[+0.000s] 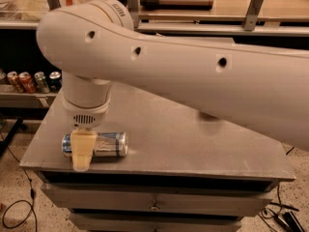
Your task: Place redbull can upright
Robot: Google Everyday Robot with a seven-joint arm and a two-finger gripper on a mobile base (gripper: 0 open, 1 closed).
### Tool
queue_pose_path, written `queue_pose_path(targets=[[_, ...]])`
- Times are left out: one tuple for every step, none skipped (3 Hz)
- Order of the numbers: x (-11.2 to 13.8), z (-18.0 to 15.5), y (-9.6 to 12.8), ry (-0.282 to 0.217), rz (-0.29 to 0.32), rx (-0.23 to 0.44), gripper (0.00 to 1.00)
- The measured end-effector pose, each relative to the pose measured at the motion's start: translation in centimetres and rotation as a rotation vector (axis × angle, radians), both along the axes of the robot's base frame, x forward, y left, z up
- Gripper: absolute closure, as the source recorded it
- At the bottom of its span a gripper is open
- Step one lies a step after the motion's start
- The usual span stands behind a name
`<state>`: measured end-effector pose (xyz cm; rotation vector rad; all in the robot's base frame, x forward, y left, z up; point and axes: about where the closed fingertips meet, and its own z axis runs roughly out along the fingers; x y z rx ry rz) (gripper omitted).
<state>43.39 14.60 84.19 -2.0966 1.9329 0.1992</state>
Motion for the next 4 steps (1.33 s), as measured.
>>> queue_pose_path(targets=[[0.04,-0.29,0.10,0.007,0.000,0.001,0.41],[0.12,-0.45,0.18,0.012,0.001,0.001,0.65],[0.21,-0.38,0.29,0.014,0.006,0.004,0.88],[0.53,0.39,0.39,0.005,0.025,0.025,1.00]])
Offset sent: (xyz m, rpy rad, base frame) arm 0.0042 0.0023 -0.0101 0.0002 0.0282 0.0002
